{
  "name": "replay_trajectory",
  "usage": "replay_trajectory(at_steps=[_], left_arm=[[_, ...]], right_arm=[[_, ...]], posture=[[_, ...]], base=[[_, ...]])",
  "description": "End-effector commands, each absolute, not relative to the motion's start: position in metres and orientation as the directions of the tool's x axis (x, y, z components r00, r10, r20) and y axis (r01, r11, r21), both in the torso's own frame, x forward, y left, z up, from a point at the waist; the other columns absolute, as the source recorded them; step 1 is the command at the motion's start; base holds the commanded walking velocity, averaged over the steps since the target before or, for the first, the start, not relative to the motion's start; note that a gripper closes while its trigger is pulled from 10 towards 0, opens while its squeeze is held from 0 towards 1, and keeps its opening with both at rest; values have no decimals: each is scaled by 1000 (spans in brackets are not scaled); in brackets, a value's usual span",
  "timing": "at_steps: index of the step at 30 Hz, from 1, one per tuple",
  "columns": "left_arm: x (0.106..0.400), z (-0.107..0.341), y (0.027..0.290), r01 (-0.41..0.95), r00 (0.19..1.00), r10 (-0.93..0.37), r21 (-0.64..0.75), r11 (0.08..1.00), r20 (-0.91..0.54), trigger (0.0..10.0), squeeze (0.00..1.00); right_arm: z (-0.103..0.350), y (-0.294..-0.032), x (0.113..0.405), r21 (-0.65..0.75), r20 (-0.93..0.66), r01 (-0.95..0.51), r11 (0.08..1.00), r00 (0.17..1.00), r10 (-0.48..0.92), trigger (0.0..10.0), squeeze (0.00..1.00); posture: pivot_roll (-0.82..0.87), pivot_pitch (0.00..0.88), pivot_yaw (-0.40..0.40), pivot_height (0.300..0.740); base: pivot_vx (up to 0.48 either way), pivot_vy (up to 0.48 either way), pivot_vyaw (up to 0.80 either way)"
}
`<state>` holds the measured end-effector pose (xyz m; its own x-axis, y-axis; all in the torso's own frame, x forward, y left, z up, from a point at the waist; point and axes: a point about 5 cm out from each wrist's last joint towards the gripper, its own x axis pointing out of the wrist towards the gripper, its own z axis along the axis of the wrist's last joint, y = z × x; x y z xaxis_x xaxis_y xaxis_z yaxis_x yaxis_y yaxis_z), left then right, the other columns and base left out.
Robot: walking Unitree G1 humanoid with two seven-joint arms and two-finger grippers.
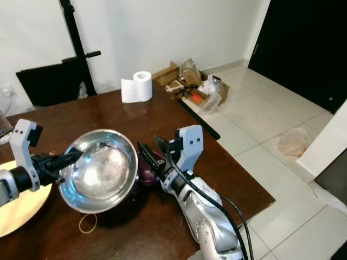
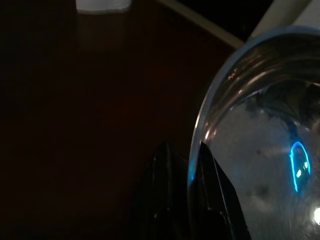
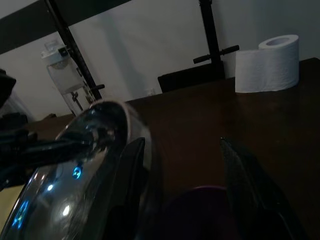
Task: Setting the table
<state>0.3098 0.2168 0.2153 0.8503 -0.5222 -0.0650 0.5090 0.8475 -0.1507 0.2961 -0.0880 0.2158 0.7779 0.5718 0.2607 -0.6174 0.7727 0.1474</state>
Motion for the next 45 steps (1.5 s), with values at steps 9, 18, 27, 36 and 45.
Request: replay_trajectory(at_steps=[9,18,27,36,45], left_arm=[[313,245,213,376,924,-382,126,918,27,10000,0],[317,266,211,275,946,-294,145,950,136,10000,0],[315,277,199,353,914,-366,99,930,177,10000,0],[308,280,183,464,864,-467,63,883,187,10000,0],[304,270,164,535,830,-532,34,844,167,10000,0]], right_arm=[[216,-86,287,160,251,-643,749,761,599,10000,1000],[215,-77,288,129,223,-661,739,745,628,10000,0],[208,-77,301,118,196,-589,800,803,562,10000,0],[202,-78,313,132,185,-509,851,856,483,10000,0],[211,-70,315,252,271,-565,786,821,504,10000,0]], posture=[[36,127,85,740],[36,129,83,740],[40,128,86,740],[44,129,90,740],[42,127,91,740]], base=[[0,0,0],[0,0,0],[0,0,0],[0,0,0],[0,0,0]])
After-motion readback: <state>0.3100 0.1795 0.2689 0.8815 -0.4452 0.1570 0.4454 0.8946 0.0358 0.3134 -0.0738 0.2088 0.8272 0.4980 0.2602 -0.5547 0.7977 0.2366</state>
